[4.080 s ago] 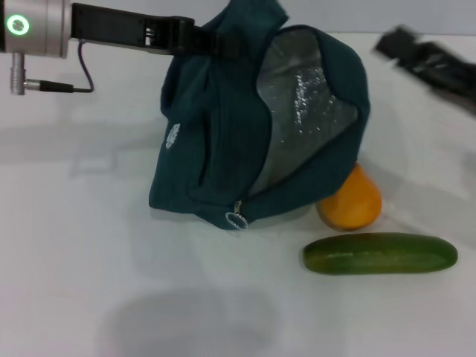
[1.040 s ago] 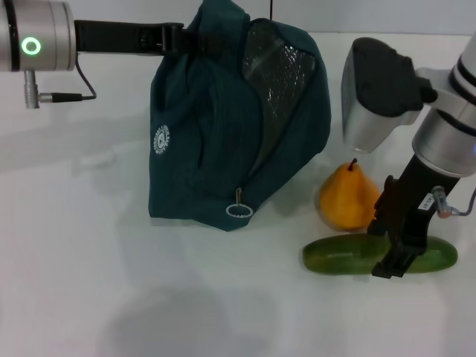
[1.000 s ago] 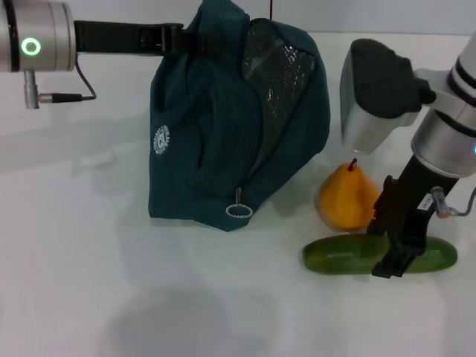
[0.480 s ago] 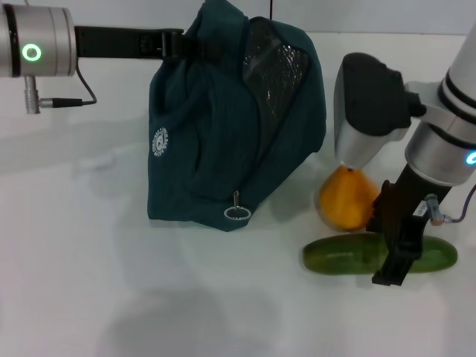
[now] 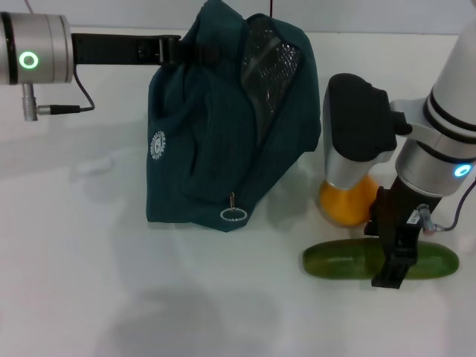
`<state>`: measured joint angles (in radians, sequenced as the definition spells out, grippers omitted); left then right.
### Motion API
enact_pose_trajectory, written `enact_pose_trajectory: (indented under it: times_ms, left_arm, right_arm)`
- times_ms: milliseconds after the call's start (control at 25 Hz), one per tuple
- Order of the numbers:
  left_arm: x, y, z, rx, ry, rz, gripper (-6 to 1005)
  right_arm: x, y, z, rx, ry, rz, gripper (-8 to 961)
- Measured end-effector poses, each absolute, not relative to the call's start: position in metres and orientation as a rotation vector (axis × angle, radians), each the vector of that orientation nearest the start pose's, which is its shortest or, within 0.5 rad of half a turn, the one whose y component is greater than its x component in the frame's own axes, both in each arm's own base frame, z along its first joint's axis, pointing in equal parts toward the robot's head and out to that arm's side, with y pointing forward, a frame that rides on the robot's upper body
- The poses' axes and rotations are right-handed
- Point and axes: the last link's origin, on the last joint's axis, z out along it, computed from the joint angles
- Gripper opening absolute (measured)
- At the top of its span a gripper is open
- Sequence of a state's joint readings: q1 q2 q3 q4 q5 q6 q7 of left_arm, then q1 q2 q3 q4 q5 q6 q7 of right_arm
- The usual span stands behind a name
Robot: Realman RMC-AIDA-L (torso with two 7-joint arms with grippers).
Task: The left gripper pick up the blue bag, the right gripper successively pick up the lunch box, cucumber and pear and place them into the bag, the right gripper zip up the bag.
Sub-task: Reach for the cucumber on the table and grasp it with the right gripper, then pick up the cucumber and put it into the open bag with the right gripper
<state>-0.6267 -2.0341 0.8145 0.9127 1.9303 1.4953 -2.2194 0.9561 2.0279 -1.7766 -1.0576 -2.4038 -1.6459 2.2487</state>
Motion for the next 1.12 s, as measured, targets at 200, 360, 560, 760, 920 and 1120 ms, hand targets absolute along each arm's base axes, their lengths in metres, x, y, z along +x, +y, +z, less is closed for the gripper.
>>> enact_pose_trajectory:
  times_ms: [200,360,560,760,920,1120]
  left_arm:
    - [-0.1976,0.3853,0.0493,-2.54,-1.27,-0.776,41]
    - [-0.1983,0.3848,0.0498,-2.54,-1.264,-0.78,42]
    - [-0.1983,0.3848,0.0496,-2.54,-1.265,-0.78,42]
    - [-0.1982,0.3847,0.0494,-2.54,-1.265,-0.78,42]
    - [-0.1982,0.3847,0.0494,-2.54,-1.265,-0.78,41]
    - [-0.1983,0.3848,0.0496,-2.54,-1.265,-0.78,41]
  right_arm:
    - [0.1211,0.3408,-0.0676,-3.016,0.023,-1.084,831]
    - [0.1216,0.3402,-0.0715,-2.994,-0.019,-1.103,830]
    - [0.1233,0.3394,-0.0733,-2.989,-0.028,-1.119,829]
    - [0.124,0.3379,-0.0741,-2.988,-0.036,-1.131,828]
    - [0.1256,0.3373,-0.0732,-2.977,-0.028,-1.162,736]
    - [0.1292,0.3374,-0.072,-2.966,-0.015,-1.182,651]
